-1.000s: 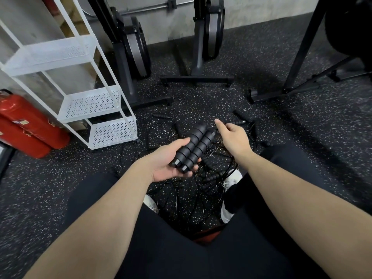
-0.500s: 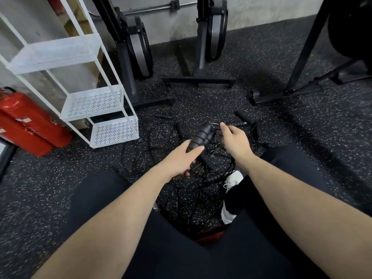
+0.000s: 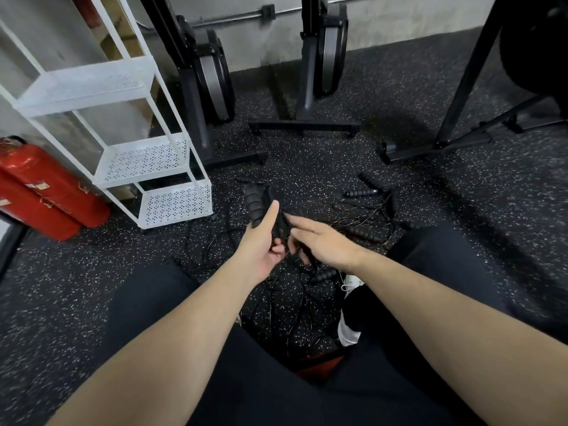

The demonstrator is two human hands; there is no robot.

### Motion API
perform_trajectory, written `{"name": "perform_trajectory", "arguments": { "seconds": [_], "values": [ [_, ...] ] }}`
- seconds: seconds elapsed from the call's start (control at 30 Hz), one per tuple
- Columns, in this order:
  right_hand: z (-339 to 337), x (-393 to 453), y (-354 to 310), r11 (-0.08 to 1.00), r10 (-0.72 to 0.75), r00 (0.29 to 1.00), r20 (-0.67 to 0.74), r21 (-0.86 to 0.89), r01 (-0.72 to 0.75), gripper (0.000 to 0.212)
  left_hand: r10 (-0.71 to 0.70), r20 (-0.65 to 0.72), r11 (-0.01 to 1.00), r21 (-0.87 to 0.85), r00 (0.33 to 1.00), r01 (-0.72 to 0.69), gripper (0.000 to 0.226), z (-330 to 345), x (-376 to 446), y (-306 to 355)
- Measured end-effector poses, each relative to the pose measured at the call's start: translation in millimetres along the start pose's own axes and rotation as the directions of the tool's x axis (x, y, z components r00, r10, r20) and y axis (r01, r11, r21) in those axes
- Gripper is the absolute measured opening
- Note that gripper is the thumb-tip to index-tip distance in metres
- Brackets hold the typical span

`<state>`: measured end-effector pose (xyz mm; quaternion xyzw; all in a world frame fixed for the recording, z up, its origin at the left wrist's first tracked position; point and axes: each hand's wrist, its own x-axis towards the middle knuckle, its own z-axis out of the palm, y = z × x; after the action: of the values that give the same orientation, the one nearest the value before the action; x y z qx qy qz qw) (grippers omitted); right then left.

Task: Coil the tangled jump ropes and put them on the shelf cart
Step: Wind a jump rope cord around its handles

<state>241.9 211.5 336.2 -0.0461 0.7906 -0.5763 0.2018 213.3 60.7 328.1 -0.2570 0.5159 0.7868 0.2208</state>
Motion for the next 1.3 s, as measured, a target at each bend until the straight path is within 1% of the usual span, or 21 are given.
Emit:
{"name": "perform_trajectory", "arguments": {
  "seconds": [0.07,0.13,0.23,0.3,0.33,0.43,0.47,0.5,0.57,0.63,0.7,0.77,0.83,0.9,0.93,1.0,1.07,1.1,1.13,1.2,1.3],
  "values": [
    [7,-2,-3,0.998,-0.003,0.997,0.071,-0.057,0.008,0.053,0.015,0.008,1.000,0.002,1.000,-0.015,0.043,1,0,2],
    [12,-5,-6,0.993,0.003,0.992,0.130,-0.121,0.013,0.054,0.020,-0.019,1.000,0.018,1.000,-0.019,0.040,0,1,2],
    [15,-7,-7,0.971,0.003,0.987,0.161,-0.236,0.036,0.054,0.012,-0.069,1.000,0.002,0.998,-0.012,0.013,-4,4,0],
    [12,-8,-4,0.963,-0.036,0.992,0.121,-0.262,0.067,0.050,0.012,-0.072,0.999,-0.029,0.997,-0.014,0.006,-4,4,3],
    [8,-8,-2,0.966,-0.059,0.995,0.080,-0.245,0.077,0.046,0.012,-0.073,0.999,-0.043,0.997,-0.015,0.005,-4,5,5],
    [-5,-4,7,0.977,-0.045,0.999,-0.016,-0.212,0.040,0.019,-0.002,-0.062,1.000,-0.024,0.998,0.001,0.005,-10,3,16],
    [-11,-2,9,0.971,-0.029,0.999,-0.019,-0.238,0.023,0.018,-0.005,-0.051,1.000,0.008,0.999,0.006,0.005,-12,2,19],
    [-15,-3,11,0.966,-0.005,1.000,-0.008,-0.259,0.003,0.025,-0.009,-0.037,0.999,0.036,0.999,0.011,0.004,-14,0,21],
    [-24,-6,11,0.969,0.026,0.999,0.029,-0.245,-0.018,0.033,-0.028,-0.009,0.997,0.065,1.000,0.028,0.009,-18,-4,25],
    [-34,-8,11,0.985,0.033,0.995,0.096,-0.172,-0.016,0.031,-0.068,0.032,0.996,0.054,0.997,0.066,0.014,-22,-8,32],
    [-42,-7,13,0.996,0.014,0.989,0.145,-0.087,-0.002,0.027,-0.130,0.113,0.991,0.044,0.985,0.126,0.018,-28,-11,40],
    [-46,-5,15,0.996,0.007,0.990,0.142,-0.090,0.006,0.025,-0.181,0.205,0.983,0.057,0.962,0.172,0.022,-35,-13,46],
    [-47,-5,14,0.989,0.037,0.993,0.110,-0.149,-0.021,0.028,-0.211,0.274,0.977,0.075,0.938,0.197,0.030,-40,-15,48],
    [-47,-5,13,0.976,0.093,0.993,0.073,-0.203,-0.076,0.038,-0.212,0.308,0.977,0.075,0.927,0.199,0.037,-42,-15,50],
    [-49,-5,15,0.973,0.111,0.991,0.070,-0.210,-0.094,0.039,-0.203,0.321,0.979,0.058,0.925,0.195,0.040,-44,-16,51],
    [-52,-4,16,0.985,0.096,0.987,0.130,-0.158,-0.075,0.033,-0.184,0.344,0.980,-0.013,0.921,0.200,0.045,-46,-15,54],
    [-56,-2,18,0.997,0.073,0.975,0.212,-0.055,-0.062,0.023,-0.172,0.369,0.971,-0.094,0.913,0.221,0.049,-49,-14,57],
    [-58,-2,17,0.997,0.077,0.972,0.220,-0.032,-0.072,0.022,-0.163,0.385,0.970,-0.104,0.908,0.219,0.051,-51,-15,58],
    [-59,-3,17,0.995,0.095,0.974,0.204,-0.048,-0.087,0.023,-0.157,0.405,0.973,-0.090,0.901,0.210,0.053,-51,-16,58],
    [-59,-4,14,0.978,0.161,0.980,0.120,-0.151,-0.142,0.031,-0.164,0.454,0.980,-0.025,0.876,0.197,0.050,-49,-19,56],
    [-56,-2,16,0.941,0.213,0.977,0.022,-0.274,-0.199,0.042,-0.213,0.486,0.977,0.107,0.847,0.184,0.044,-43,-24,50]
  ]
}}
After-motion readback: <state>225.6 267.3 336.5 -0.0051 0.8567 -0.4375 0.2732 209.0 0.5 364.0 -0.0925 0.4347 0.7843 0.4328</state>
